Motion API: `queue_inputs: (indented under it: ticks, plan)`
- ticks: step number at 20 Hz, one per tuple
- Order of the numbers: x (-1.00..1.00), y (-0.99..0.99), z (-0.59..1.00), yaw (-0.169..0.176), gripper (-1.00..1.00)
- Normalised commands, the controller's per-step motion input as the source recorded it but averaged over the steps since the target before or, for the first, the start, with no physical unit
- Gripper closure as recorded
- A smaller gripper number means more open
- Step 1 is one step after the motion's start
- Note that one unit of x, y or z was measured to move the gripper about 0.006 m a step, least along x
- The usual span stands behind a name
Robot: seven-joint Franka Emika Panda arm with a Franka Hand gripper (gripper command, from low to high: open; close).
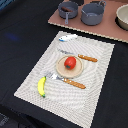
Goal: Interact with the objects in diverse but meaningful ways.
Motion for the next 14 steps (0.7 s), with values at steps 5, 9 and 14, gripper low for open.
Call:
queue_inputs:
  ticks: [5,9,14]
  plan:
    - [0.68,-0.63,0.26,0.0,-1.0]
    - [0.69,-0.67,0.25,-0.018,-1.0]
    - [0.74,-0.66,0.17,-0.008,-1.0]
